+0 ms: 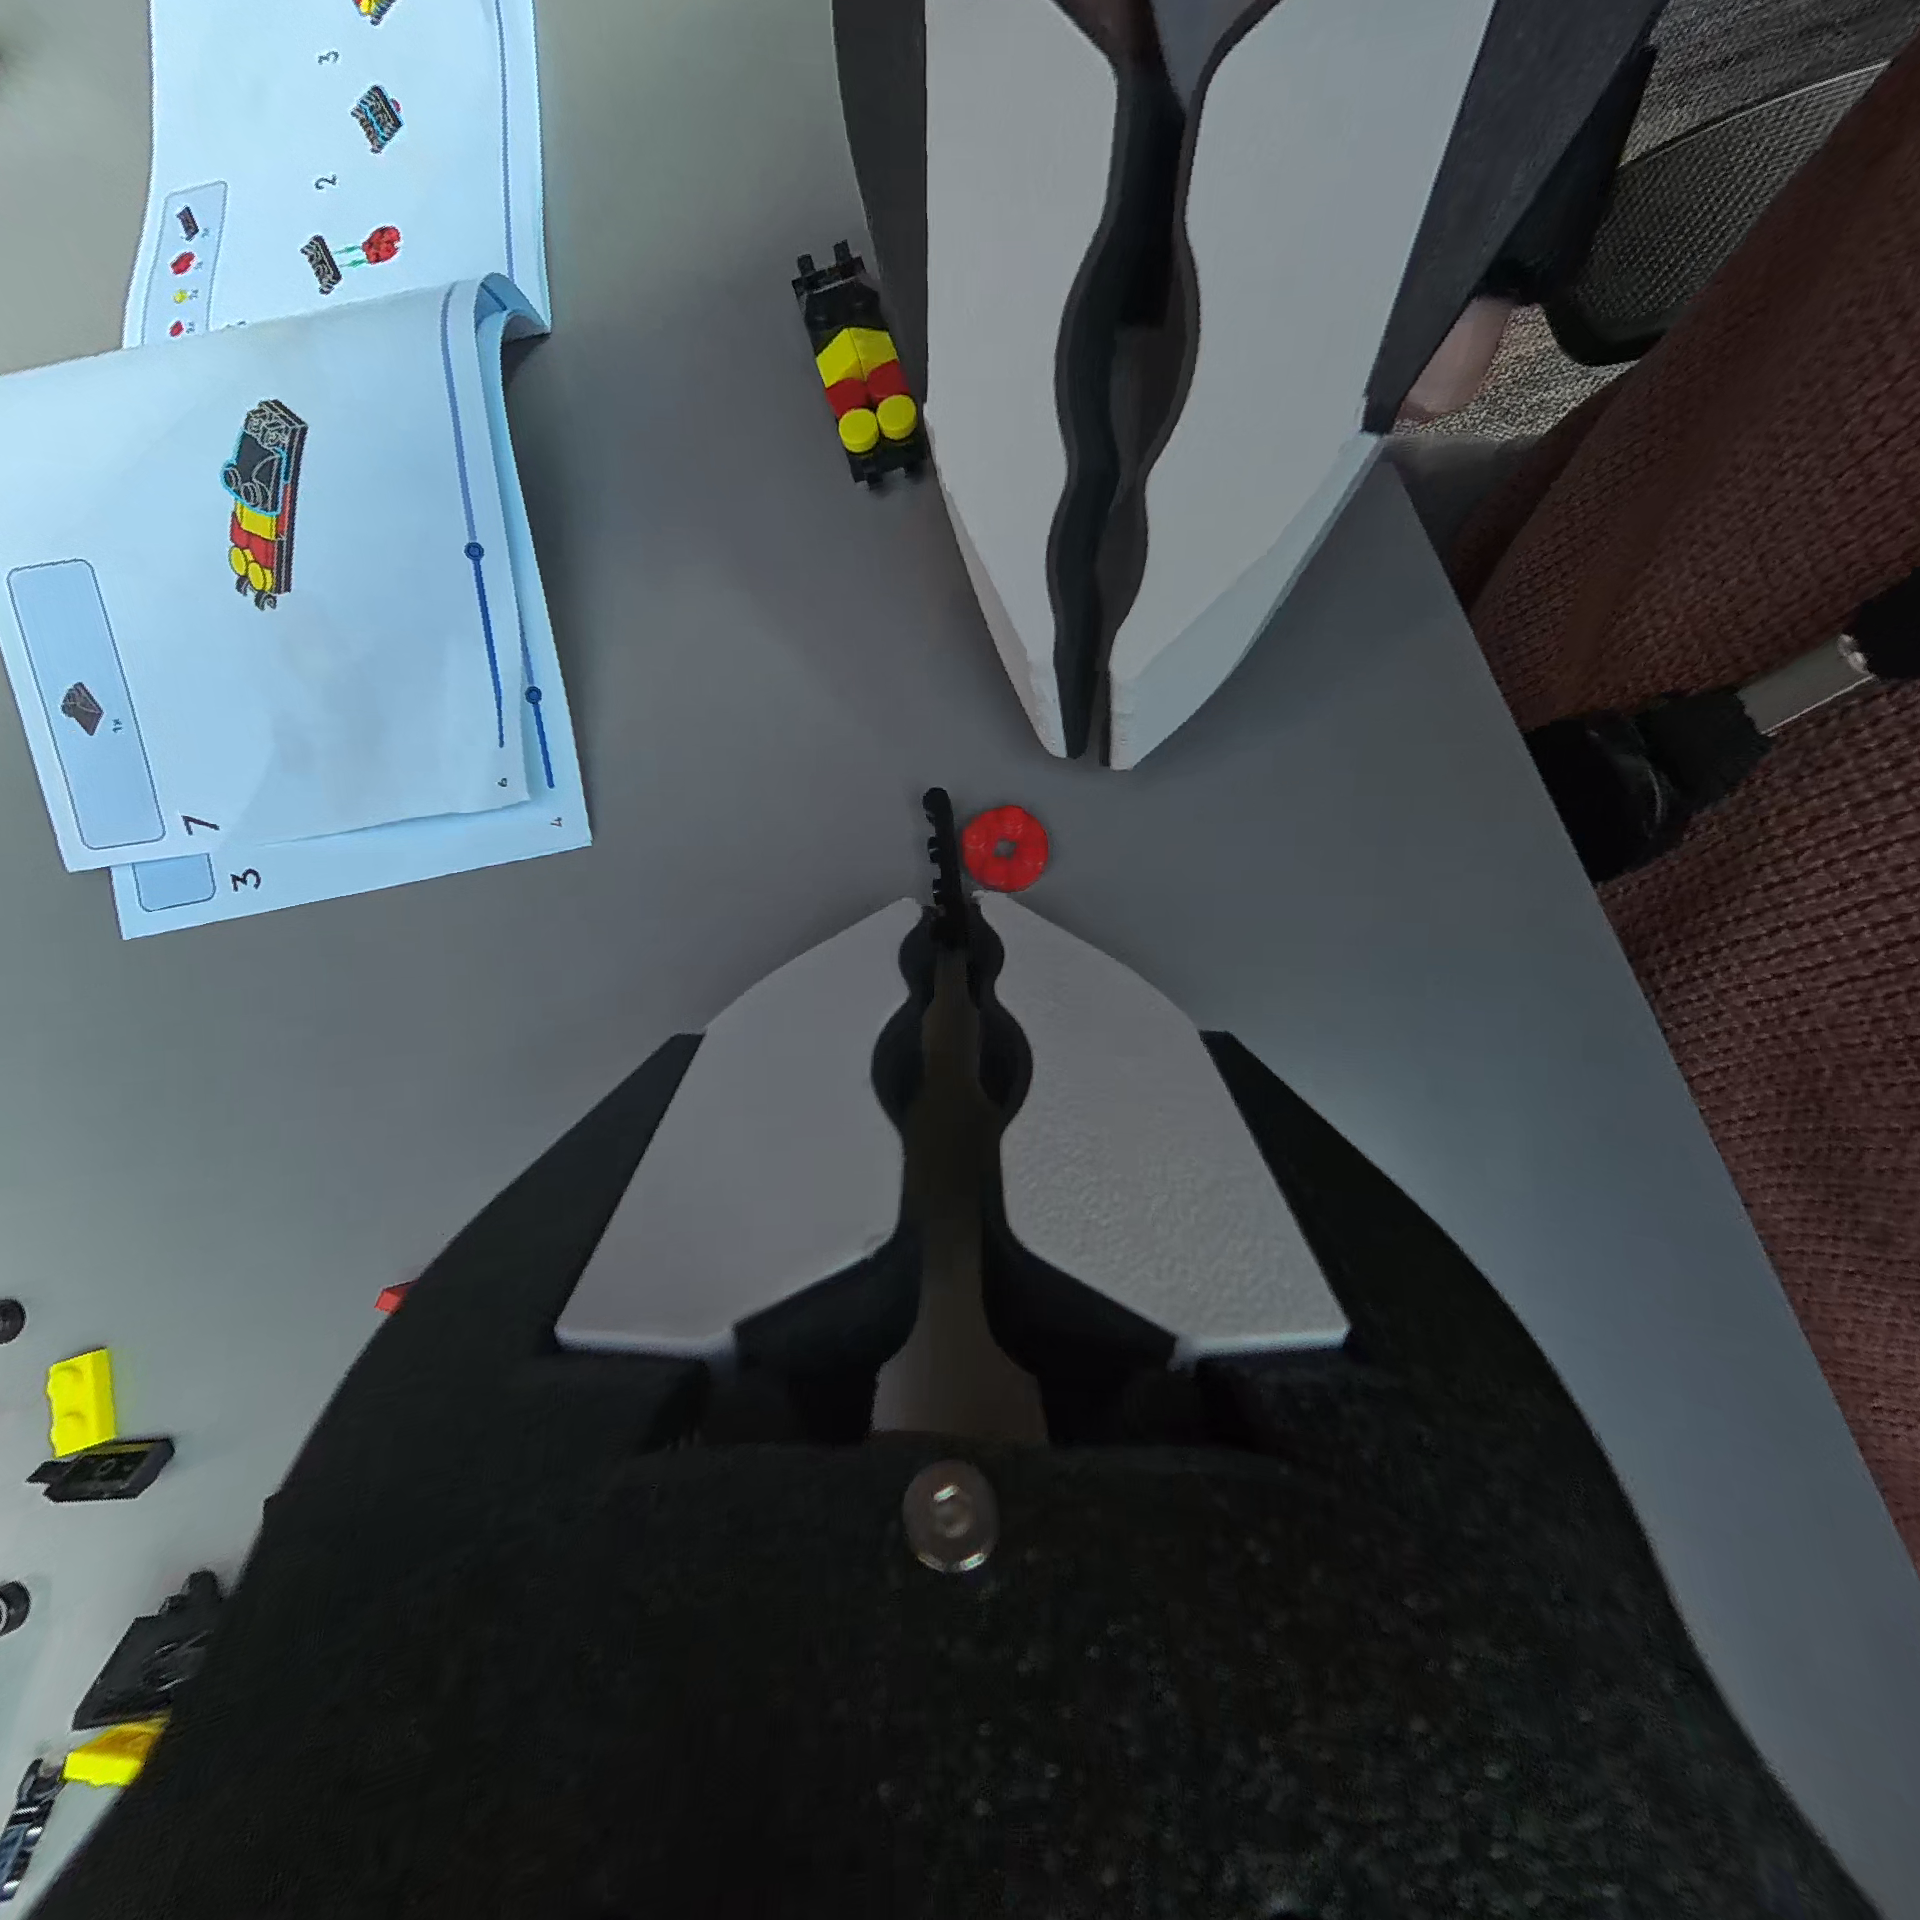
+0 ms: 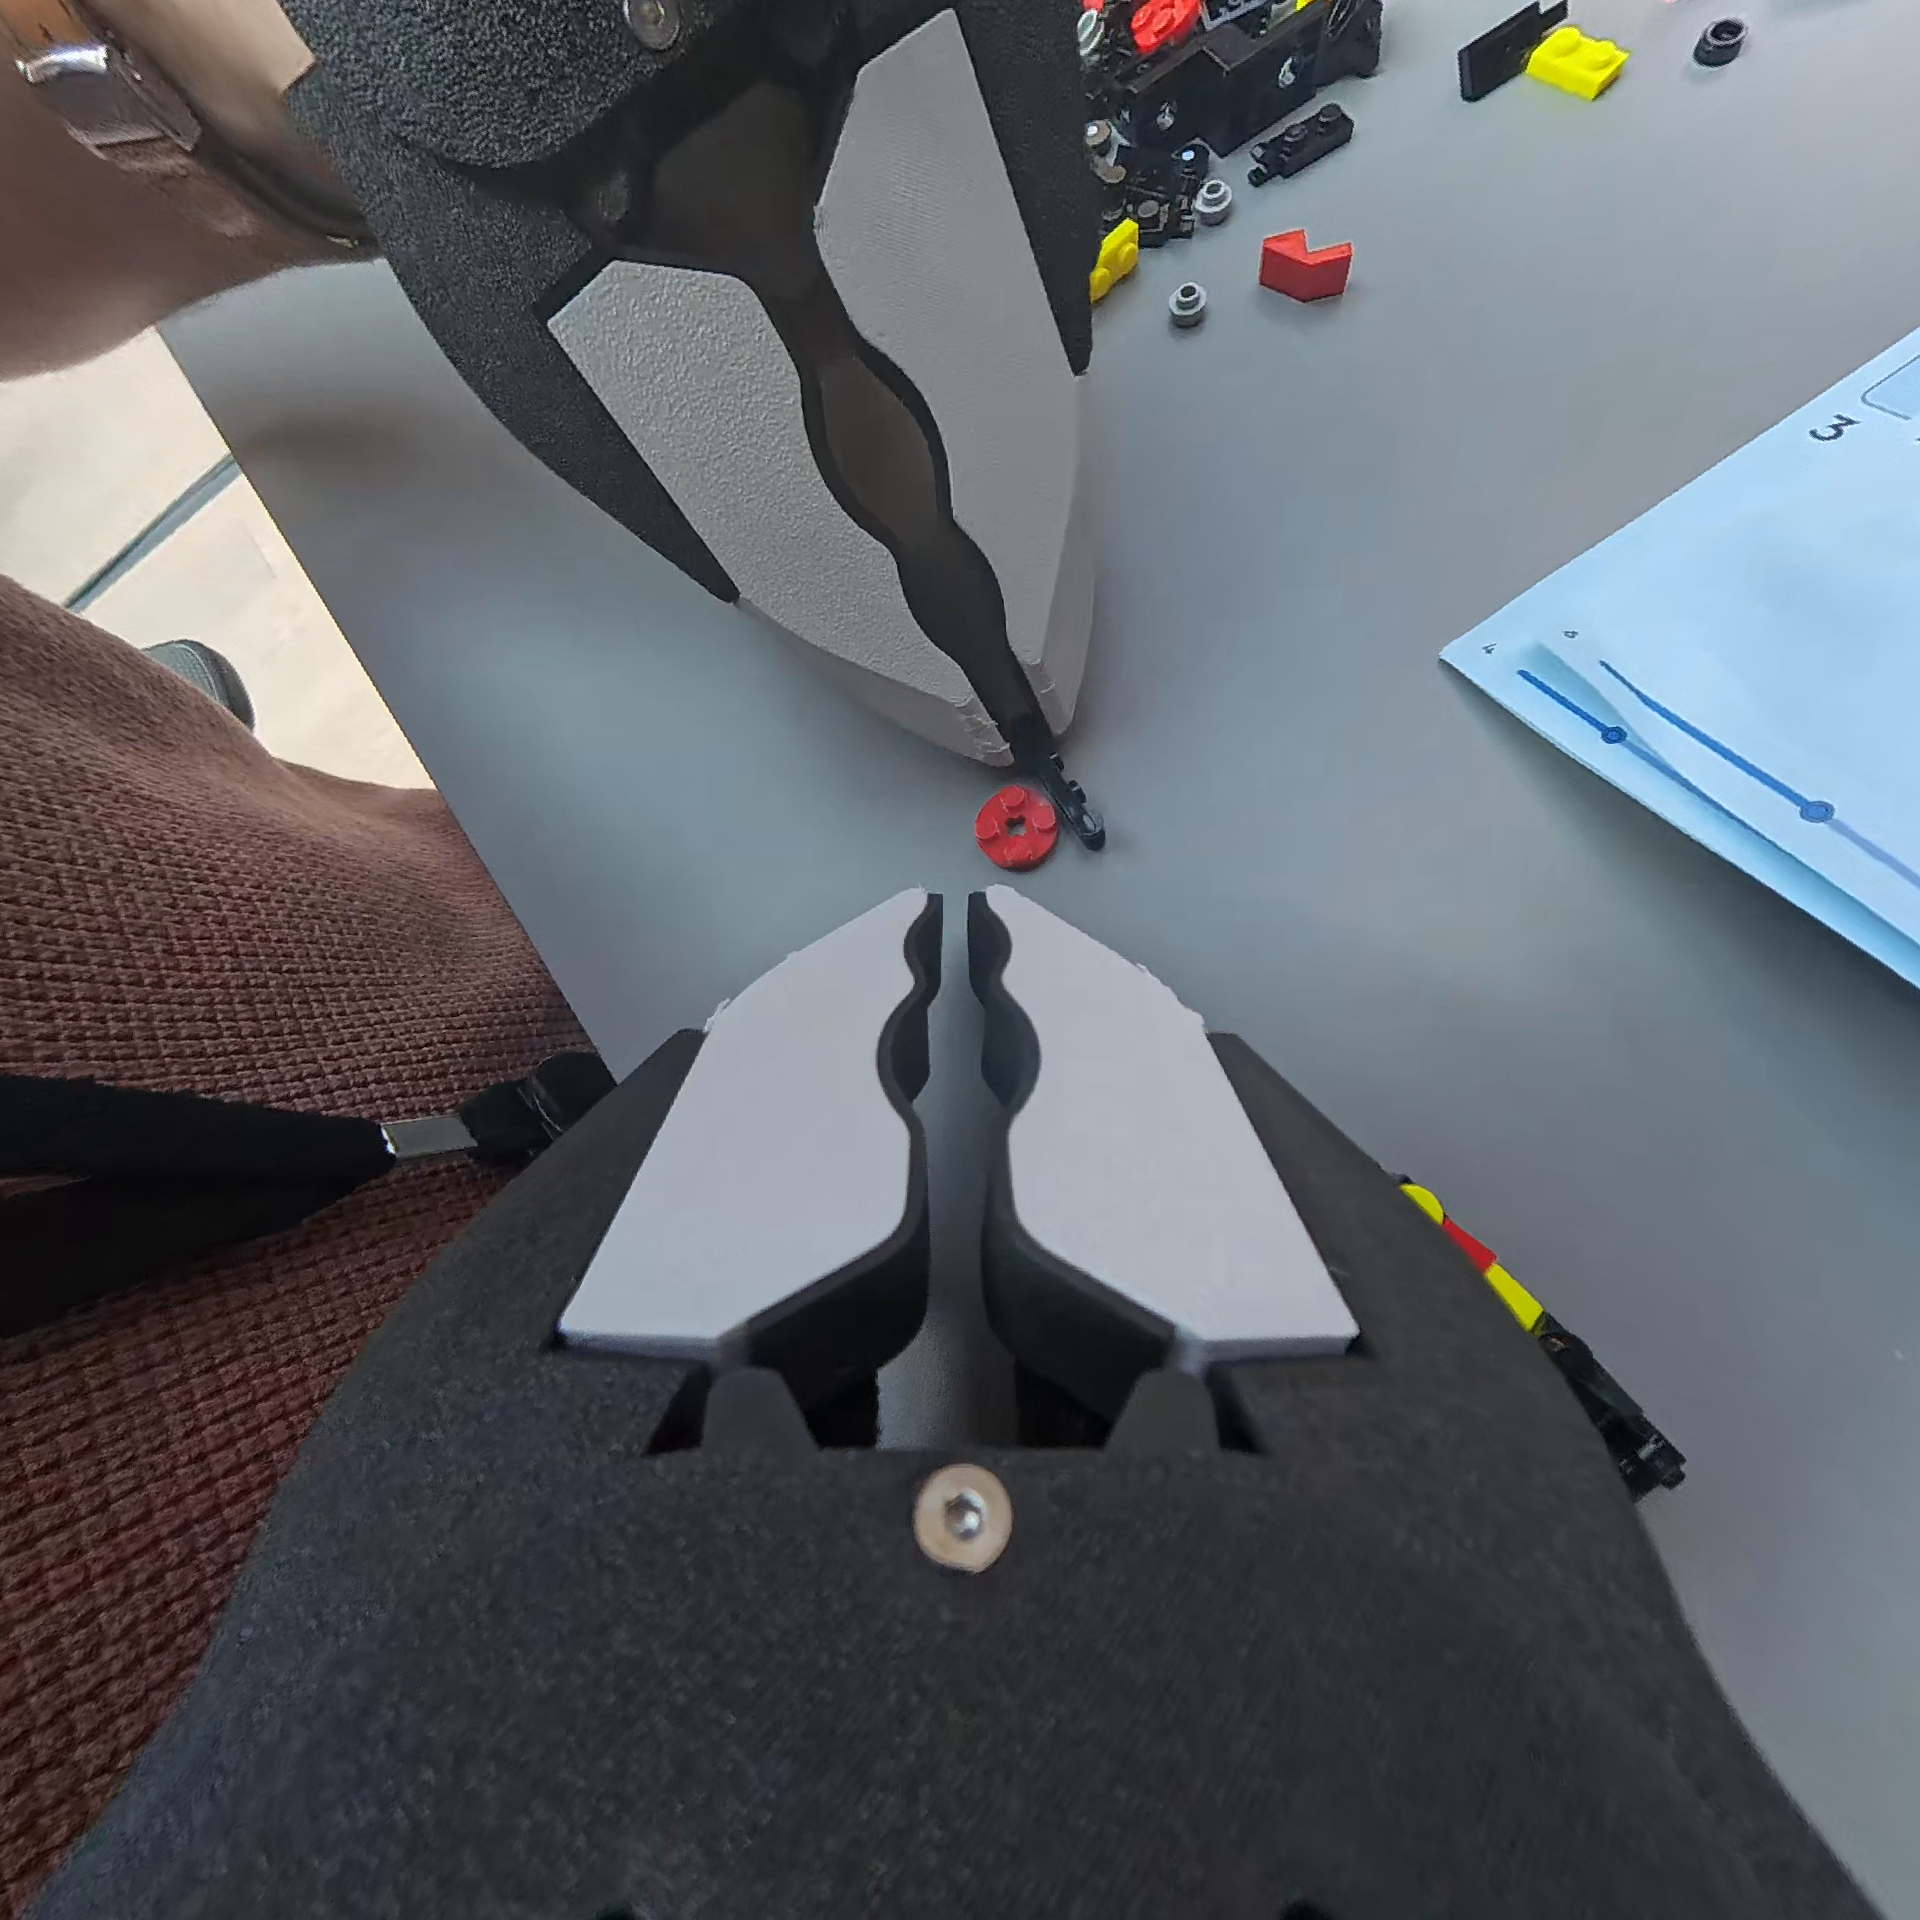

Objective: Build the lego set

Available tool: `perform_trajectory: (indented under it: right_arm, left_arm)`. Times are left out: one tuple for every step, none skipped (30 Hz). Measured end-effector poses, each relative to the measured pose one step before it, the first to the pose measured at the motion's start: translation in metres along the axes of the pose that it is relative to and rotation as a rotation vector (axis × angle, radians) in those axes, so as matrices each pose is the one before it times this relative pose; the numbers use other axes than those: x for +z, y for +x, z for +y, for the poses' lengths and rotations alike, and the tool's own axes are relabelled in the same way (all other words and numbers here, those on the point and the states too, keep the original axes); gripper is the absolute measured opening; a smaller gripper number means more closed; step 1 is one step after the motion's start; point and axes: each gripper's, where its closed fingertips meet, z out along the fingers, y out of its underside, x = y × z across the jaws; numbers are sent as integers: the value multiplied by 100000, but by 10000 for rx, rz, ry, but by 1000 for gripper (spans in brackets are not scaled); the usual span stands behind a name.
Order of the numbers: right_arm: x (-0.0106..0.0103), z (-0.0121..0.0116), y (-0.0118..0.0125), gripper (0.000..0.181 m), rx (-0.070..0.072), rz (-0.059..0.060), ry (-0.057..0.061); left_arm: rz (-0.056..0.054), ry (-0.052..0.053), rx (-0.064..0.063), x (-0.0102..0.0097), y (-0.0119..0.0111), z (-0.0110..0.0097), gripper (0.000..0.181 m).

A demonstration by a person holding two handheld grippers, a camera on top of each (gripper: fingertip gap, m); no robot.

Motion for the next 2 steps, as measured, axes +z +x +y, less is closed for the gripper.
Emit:
perform_trajectory:
  right_arm:
    - [163,-41,48,3,24,59,30]
    - [178,6,-3,2,8,29,-10]
  left_arm:
    - [-139,50,14,-4,3,-38,5]
    - [-153,33,28,-23,60,-54,5]
